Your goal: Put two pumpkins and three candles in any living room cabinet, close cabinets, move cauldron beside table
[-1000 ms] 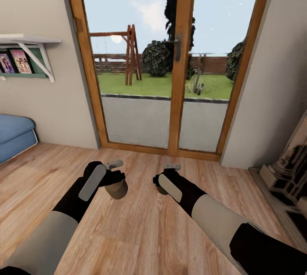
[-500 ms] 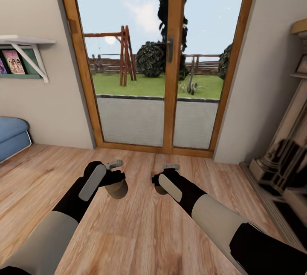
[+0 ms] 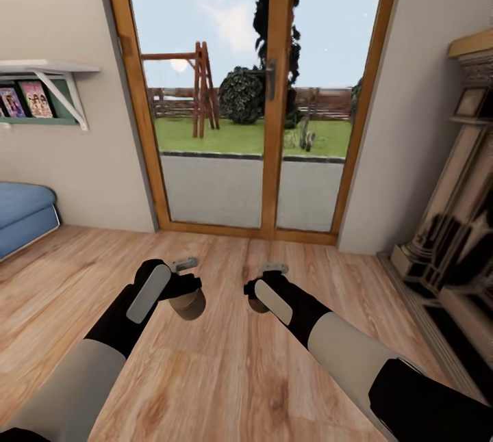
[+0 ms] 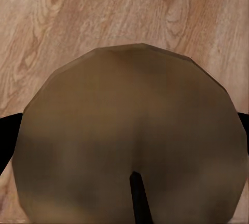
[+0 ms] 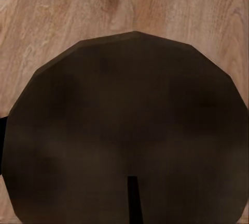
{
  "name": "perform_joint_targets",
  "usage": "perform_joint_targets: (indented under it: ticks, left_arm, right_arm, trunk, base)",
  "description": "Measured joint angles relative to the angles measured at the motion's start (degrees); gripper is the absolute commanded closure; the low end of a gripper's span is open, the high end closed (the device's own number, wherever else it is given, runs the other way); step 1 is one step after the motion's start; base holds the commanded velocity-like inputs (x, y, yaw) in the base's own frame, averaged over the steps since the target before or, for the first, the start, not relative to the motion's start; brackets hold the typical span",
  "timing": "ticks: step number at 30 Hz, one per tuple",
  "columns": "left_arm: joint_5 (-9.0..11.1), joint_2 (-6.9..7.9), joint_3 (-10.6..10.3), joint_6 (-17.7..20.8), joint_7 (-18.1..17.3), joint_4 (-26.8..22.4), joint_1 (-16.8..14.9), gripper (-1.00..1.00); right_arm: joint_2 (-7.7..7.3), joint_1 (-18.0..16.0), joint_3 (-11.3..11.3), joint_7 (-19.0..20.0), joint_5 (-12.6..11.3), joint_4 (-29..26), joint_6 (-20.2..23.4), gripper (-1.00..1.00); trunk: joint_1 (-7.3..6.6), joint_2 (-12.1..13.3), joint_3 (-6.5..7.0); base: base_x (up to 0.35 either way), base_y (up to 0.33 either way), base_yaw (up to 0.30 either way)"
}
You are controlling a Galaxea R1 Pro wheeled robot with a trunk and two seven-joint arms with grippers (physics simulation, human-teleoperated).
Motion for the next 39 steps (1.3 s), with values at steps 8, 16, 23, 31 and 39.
perform_joint_targets:
  ticks: [8, 16, 23, 31, 39]
  left_arm:
    - [0.03, -0.20, -0.03, 0.00, 0.00, 0.00, 0.00, 1.00]
    - [0.05, -0.55, -0.05, -0.02, 0.00, 0.00, 0.00, 1.00]
    - [-0.08, -0.93, -0.06, -0.11, 0.00, 0.00, 0.00, 1.00]
    - [-2.80, -1.24, -0.01, -0.33, 0.00, 0.00, 0.00, 1.00]
    - [-3.26, -2.00, 0.00, -0.39, 0.00, 0.00, 0.01, 1.00]
  right_arm:
    - [0.00, -0.01, 0.00, 0.03, -0.03, 0.00, 0.00, 1.00]
    - [0.00, -0.01, 0.00, 0.04, -0.05, 0.00, -0.02, 1.00]
    - [0.00, -0.01, 0.02, 0.05, 0.07, 0.00, 0.00, 1.00]
    - [0.00, 0.00, 0.13, 0.10, 0.04, 0.00, 0.00, 1.00]
    - [0.00, -0.01, 0.05, 0.07, 0.02, 0.00, -0.32, 1.00]
  trunk:
    - [0.00, 0.00, 0.00]
    - [-0.02, 0.00, 0.00]
    - [-0.04, 0.00, 0.00]
    - [-0.03, 0.00, 0.00]
    - [-0.01, 0.00, 0.00]
  base:
    - [-0.305, 0.000, 0.000]
    - [-0.244, 0.000, 0.000]
    - [-0.022, 0.000, 0.000]
    - [-0.022, -0.067, 0.000]
    - [-0.233, -0.202, 0.000]
